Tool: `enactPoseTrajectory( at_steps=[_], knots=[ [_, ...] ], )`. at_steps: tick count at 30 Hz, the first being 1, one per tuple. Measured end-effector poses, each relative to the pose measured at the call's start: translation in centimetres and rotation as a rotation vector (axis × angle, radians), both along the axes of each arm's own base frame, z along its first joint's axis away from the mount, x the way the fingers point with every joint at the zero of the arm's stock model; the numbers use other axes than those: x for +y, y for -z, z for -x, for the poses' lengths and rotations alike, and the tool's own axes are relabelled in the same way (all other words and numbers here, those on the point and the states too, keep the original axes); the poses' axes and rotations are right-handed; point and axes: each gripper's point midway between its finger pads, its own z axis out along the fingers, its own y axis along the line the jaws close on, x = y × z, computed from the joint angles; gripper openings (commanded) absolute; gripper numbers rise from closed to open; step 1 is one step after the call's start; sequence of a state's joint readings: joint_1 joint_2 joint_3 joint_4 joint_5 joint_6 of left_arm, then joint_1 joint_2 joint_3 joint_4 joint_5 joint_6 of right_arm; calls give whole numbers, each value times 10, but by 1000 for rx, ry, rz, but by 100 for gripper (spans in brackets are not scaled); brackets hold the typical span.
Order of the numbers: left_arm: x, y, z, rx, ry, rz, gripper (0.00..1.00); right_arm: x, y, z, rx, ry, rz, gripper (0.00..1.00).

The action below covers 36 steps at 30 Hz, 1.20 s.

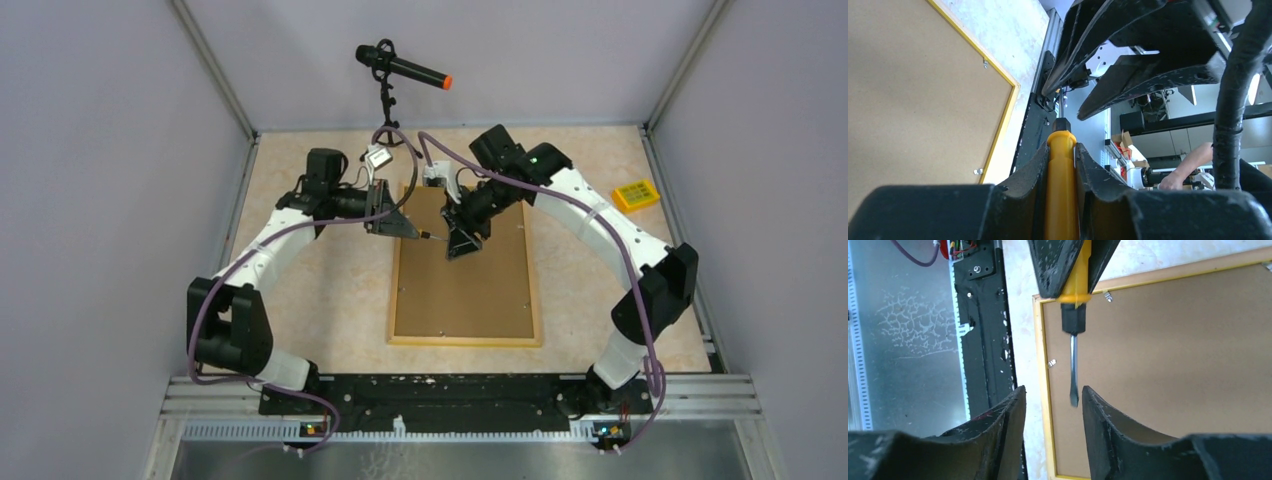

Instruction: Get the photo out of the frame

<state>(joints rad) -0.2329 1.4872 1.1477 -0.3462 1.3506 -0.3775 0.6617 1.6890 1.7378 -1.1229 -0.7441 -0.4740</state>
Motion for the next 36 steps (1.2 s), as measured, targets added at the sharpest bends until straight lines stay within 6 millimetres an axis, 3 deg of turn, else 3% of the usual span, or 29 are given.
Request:
enactPoseTrajectory(
  at_steps=[3, 6, 8, 10, 13, 22, 31, 36],
  knots=[
    [-3, -3, 4, -17, 9, 9, 1, 6, 5, 0, 23, -8, 5, 25],
    [-6, -7, 10, -32, 24, 19, 4, 11, 7, -3, 37, -8, 3, 0],
    [-6, -8, 9, -47, 18, 18, 14, 13, 6, -2, 53, -7, -1, 0],
    [-5, -9, 9, -49, 17, 21, 33, 14, 4, -2, 54, -6, -7, 0],
    [-6, -11, 9, -45, 4, 24, 45, 14, 2, -3, 54, -6, -13, 0],
    [-8, -3, 10, 35, -47, 48, 44, 18, 1, -2, 67, -5, -26, 0],
    [-10, -10, 4, 45, -72, 75, 48, 20, -1, -2, 71, -7, -41, 0],
    [-11, -15, 2, 36, -80, 87, 39, 21, -2, -3, 70, -5, -45, 0]
  ],
)
